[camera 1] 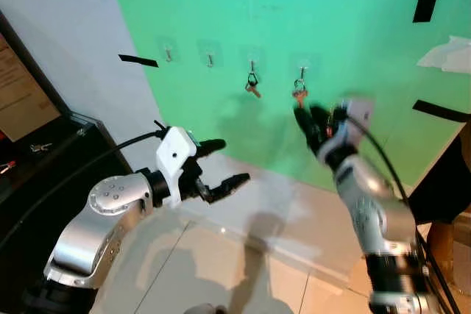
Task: Hang keys on a hook
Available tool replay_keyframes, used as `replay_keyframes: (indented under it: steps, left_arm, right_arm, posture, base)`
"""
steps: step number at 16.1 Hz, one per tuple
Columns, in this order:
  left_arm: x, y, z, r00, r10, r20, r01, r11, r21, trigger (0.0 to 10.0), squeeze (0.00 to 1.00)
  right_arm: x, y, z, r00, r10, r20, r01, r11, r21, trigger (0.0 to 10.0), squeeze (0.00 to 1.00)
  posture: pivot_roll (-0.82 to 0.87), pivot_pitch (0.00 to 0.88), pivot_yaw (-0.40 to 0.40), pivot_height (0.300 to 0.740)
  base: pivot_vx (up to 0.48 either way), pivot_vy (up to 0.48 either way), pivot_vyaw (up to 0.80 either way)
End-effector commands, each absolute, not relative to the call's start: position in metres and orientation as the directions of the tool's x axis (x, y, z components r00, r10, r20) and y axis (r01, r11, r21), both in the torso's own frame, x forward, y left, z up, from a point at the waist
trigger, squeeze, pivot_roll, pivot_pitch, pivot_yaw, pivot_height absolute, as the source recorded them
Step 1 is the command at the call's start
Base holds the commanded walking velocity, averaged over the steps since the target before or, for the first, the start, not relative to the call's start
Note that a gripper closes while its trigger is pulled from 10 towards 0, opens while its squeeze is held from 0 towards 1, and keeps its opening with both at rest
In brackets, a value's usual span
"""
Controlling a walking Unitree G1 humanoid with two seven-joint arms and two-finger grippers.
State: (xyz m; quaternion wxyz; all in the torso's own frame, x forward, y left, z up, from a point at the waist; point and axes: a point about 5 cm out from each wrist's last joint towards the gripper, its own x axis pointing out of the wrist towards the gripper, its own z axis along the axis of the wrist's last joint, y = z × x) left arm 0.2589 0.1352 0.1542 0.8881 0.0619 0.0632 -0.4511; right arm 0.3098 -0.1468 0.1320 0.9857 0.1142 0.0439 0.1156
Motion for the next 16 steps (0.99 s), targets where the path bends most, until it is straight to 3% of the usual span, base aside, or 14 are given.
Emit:
replay_keyframes:
  steps: [1, 4, 8, 10, 16]
  left_arm:
    - [0.266, 0.144, 0.158, 0.637, -0.753, -0.164, 0.77, 0.632, 0.086, 10.0, 0.0]
    - [0.272, 0.149, 0.158, 0.691, -0.706, -0.155, 0.722, 0.686, 0.096, 10.0, 0.0]
    - [0.28, 0.169, 0.138, 0.84, -0.5, -0.212, 0.535, 0.828, 0.165, 10.0, 0.0]
    - [0.275, 0.175, 0.129, 0.904, -0.392, -0.174, 0.418, 0.895, 0.156, 10.0, 0.0]
    - [0.268, 0.165, 0.11, 0.927, -0.33, -0.177, 0.356, 0.922, 0.149, 10.0, 0.0]
  right_arm:
    - [0.308, -0.152, 0.123, 0.975, 0.197, -0.1, -0.175, 0.966, 0.19, 10.0, 1.0]
    - [0.299, -0.156, 0.112, 0.976, 0.194, -0.102, -0.175, 0.97, 0.17, 10.0, 1.0]
    - [0.278, -0.166, 0.101, 0.974, 0.168, -0.151, -0.148, 0.979, 0.137, 10.0, 1.0]
    - [0.261, -0.172, 0.088, 0.971, 0.128, -0.202, -0.108, 0.989, 0.105, 10.0, 1.0]
    - [0.263, -0.174, 0.103, 0.985, 0.102, -0.139, -0.107, 0.994, -0.027, 10.0, 1.0]
  posture:
    - [-0.03, 0.0, 0.13, 0.74]
    - [-0.03, 0.0, 0.133, 0.74]
    - [-0.04, 0.0, 0.128, 0.74]
    - [-0.05, 0.0, 0.128, 0.74]
    - [-0.05, 0.0, 0.098, 0.74]
  base:
    - [0.0, 0.0, 0.0]
    - [0.0, 0.0, 0.0]
    - [0.0, 0.0, 0.74]
    - [0.0, 0.0, 0.8]
    - [0.0, 0.0, 0.8]
